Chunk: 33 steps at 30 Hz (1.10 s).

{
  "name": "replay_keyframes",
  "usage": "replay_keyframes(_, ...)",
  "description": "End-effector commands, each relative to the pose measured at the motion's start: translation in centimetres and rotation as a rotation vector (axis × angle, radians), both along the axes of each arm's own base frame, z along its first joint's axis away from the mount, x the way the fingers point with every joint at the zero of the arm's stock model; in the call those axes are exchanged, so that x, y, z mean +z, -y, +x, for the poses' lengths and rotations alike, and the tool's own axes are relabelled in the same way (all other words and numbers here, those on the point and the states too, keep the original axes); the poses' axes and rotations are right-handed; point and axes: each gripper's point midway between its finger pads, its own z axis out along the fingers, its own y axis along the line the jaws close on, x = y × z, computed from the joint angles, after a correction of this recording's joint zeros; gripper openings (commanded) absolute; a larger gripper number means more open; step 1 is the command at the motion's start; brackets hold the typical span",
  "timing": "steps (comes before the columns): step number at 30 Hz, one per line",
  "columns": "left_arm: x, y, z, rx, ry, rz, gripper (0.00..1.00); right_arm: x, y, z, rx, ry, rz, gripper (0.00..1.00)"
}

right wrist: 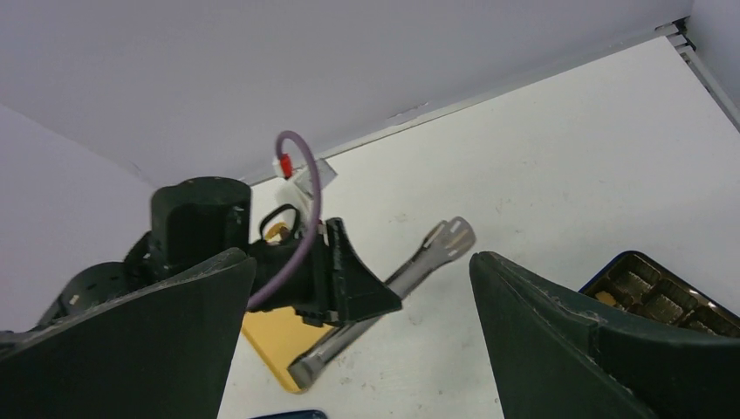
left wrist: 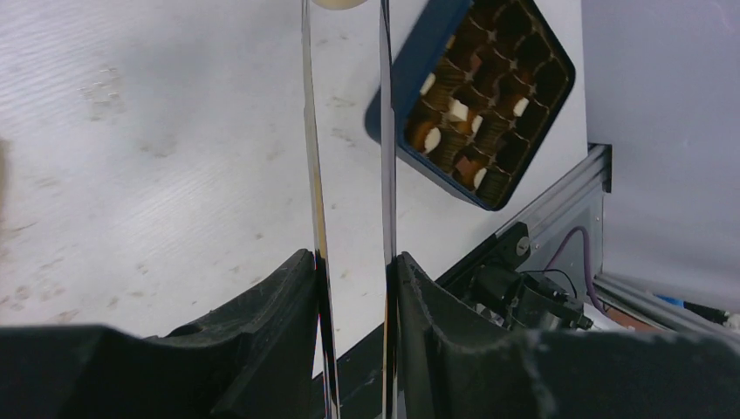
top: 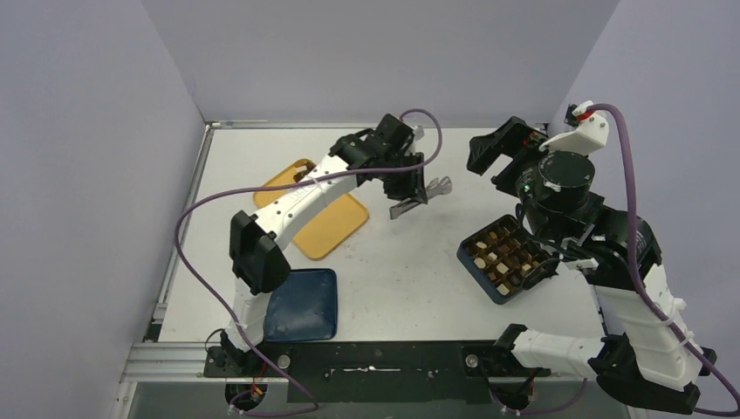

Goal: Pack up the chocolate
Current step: Place the fake chocolate in the packing box.

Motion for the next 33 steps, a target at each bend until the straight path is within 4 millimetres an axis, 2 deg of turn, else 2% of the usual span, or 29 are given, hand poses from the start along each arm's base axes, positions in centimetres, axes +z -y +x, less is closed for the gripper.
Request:
replay_keyframes(1, 2.8, 6.4, -1.8, -0.120, 0.054, -0.153, 0.26, 2.0, 2.2, -1.3, -0.040, 0.042, 0.034, 1.00)
replay_keyframes(4, 2.8, 9.9, -4.0, -0.196, 0.057, -0.195, 0.26, 1.8, 2.8, -1.7, -0.047, 0.041, 0.030, 1.00)
replay_keyframes(7, 2.3, 12.7, -5.9, -0.243, 0.039, -0.230, 0.26, 2.2, 3.2, -2.0, -0.046, 0.054, 0.026, 1.00)
replay_keyframes(13, 1.5, 17.2, -8.8, -0.303, 0.032, -0.291, 0.26, 3.7, 3.8, -2.4, -0.041, 0.080, 0.027, 1.00)
replay_keyframes(16, 1.0, 18.8, -9.5, -0.316, 0.024, -0.315, 0.26, 4.0, 3.9, -2.7, -0.033, 0.087, 0.037, 1.00)
replay_keyframes(19, 0.1, 19.8, -9.8, -0.325, 0.023, -0.315, 0.26, 4.0, 4.1, -3.1, -0.028, 0.084, 0.046, 1.00)
replay_keyframes(33, -3.2, 20.0, -8.6, -0.306, 0.021, -0.252, 0.27, 4.9, 3.6, -2.8, -0.009, 0.098, 0.044, 1.00)
